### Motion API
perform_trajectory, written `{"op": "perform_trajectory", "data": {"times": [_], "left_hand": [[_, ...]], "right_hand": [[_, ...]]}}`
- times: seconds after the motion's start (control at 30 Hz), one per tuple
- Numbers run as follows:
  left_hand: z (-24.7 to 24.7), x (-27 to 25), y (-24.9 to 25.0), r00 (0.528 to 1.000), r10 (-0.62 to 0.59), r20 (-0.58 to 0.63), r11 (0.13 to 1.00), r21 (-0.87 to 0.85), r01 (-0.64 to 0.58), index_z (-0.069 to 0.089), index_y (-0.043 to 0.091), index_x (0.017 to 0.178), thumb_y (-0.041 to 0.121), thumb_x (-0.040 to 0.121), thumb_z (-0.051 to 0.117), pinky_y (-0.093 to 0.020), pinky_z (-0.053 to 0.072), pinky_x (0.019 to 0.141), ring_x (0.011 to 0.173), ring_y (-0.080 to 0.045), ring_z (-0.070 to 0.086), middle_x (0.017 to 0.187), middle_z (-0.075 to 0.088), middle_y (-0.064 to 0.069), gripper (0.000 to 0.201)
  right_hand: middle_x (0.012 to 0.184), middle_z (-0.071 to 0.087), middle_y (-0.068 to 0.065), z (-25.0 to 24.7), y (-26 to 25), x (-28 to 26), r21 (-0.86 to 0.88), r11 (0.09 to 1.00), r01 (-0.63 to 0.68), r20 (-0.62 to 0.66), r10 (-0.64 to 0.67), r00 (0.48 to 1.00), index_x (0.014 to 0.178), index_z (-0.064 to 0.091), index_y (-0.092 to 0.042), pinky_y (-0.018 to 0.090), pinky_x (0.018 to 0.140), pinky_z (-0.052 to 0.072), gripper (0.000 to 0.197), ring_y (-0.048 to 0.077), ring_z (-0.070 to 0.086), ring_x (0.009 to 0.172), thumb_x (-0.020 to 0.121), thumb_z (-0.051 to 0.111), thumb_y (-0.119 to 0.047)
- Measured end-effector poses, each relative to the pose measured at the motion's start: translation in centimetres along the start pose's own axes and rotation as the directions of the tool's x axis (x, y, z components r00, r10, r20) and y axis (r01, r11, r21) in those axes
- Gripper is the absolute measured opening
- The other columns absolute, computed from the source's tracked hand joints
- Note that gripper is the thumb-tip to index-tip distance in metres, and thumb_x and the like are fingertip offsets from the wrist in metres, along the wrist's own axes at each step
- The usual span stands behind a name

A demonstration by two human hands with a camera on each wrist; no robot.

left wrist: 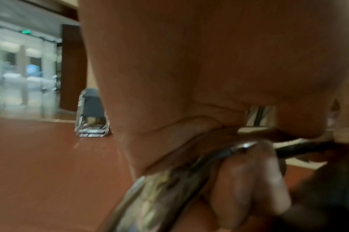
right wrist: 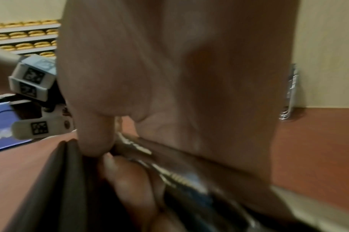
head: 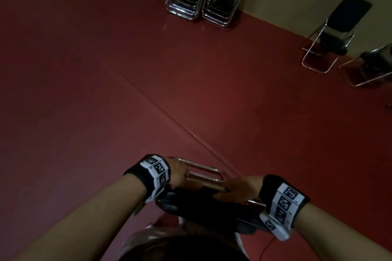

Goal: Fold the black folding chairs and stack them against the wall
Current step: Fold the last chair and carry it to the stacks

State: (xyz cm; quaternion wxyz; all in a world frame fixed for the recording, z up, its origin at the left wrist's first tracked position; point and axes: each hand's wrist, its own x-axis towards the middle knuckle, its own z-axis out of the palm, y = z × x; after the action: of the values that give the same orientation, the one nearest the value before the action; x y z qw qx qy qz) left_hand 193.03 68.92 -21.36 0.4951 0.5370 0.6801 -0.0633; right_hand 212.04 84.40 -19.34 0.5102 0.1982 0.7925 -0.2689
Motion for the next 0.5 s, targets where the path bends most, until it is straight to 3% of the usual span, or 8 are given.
{"op": "perform_trajectory", "data": {"times": [0.13,0.2,0.27,0.3,0.37,0.4,0.47,0.5], "left_hand": [[-7.4,2.2,-0.7,0.997,-0.064,0.039,0.997,0.038,0.062,0.068,0.026,0.111,0.084,0.08,0.043,-0.029,0.051,0.077,0.086,-0.017,0.067,0.096,0.072,0.006,0.071],[-10.3,4.1,-2.0,0.993,-0.109,0.038,0.994,0.021,0.108,0.063,0.029,0.115,0.084,0.077,0.048,-0.028,0.048,0.077,0.081,-0.014,0.062,0.094,0.065,0.012,0.069],[-11.2,5.7,-3.5,0.981,-0.184,0.059,0.983,0.01,0.183,0.057,0.032,0.128,0.091,0.062,0.049,-0.032,0.052,0.085,0.087,-0.018,0.061,0.101,0.061,0.011,0.089],[-14.6,8.4,-4.7,0.976,-0.204,0.074,0.979,-0.005,0.205,0.057,0.032,0.129,0.091,0.059,0.05,-0.036,0.053,0.09,0.09,-0.02,0.062,0.104,0.063,0.01,0.092],[-17.2,9.7,-5.0,0.965,-0.226,0.132,0.971,-0.047,0.234,0.063,0.03,0.113,0.087,0.064,0.055,-0.039,0.054,0.095,0.09,-0.021,0.065,0.105,0.07,0.006,0.075],[-22.1,11.8,-5.3,0.962,-0.228,0.15,0.967,-0.08,0.242,0.066,0.028,0.104,0.083,0.068,0.057,-0.04,0.054,0.096,0.089,-0.021,0.065,0.104,0.072,0.003,0.066],[-26.0,12.5,-5.4,0.951,-0.25,0.182,0.954,-0.123,0.274,0.071,0.023,0.103,0.08,0.071,0.06,-0.041,0.053,0.098,0.092,-0.023,0.068,0.106,0.075,-0.002,0.067],[-30.4,14.6,-5.6,0.947,-0.257,0.191,0.953,-0.112,0.281,0.072,0.021,0.105,0.08,0.07,0.061,-0.041,0.052,0.099,0.095,-0.024,0.069,0.107,0.075,-0.002,0.07]], "right_hand": [[0.087,0.065,-0.004,-6.2,0.9,2.1,0.033,0.999,-0.006,-0.012,0.006,1.0,0.11,0.064,-0.024,0.036,0.085,0.052,0.095,0.012,0.06,0.077,0.064,0.036,-0.101],[0.087,0.063,-0.002,-9.4,1.1,3.6,0.035,0.999,0.033,-0.004,-0.032,0.999,0.11,0.063,-0.016,0.032,0.081,0.05,0.083,0.014,0.059,0.078,0.079,0.039,-0.09],[0.089,0.062,-0.002,-10.8,0.8,4.9,0.0,1.0,0.018,-0.021,-0.018,1.0,0.11,0.061,-0.014,0.029,0.076,0.044,0.064,0.015,0.058,0.083,0.095,0.04,-0.072],[0.096,0.064,0.0,-14.5,2.0,6.8,-0.033,0.999,0.026,-0.036,-0.027,0.999,0.114,0.061,-0.014,0.028,0.075,0.041,0.06,0.016,0.057,0.086,0.098,0.039,-0.068],[0.114,0.065,0.005,-17.3,2.4,7.5,-0.056,0.998,0.03,-0.065,-0.033,0.997,0.122,0.06,-0.016,0.025,0.079,0.038,0.061,0.018,0.059,0.091,0.099,0.037,-0.067],[0.118,0.065,0.006,-22.1,4.0,8.7,-0.068,0.996,0.063,-0.057,-0.067,0.996,0.125,0.06,-0.018,0.025,0.081,0.039,0.061,0.018,0.059,0.091,0.098,0.037,-0.068],[0.104,0.066,0.003,-26.2,4.6,9.3,-0.043,0.996,0.073,-0.033,-0.075,0.997,0.117,0.061,-0.019,0.027,0.08,0.042,0.062,0.016,0.058,0.081,0.096,0.037,-0.072],[0.095,0.066,0.003,-30.4,6.0,10.7,-0.037,0.997,0.062,-0.025,-0.063,0.998,0.109,0.062,-0.019,0.03,0.081,0.045,0.066,0.016,0.058,0.078,0.092,0.036,-0.077]]}}
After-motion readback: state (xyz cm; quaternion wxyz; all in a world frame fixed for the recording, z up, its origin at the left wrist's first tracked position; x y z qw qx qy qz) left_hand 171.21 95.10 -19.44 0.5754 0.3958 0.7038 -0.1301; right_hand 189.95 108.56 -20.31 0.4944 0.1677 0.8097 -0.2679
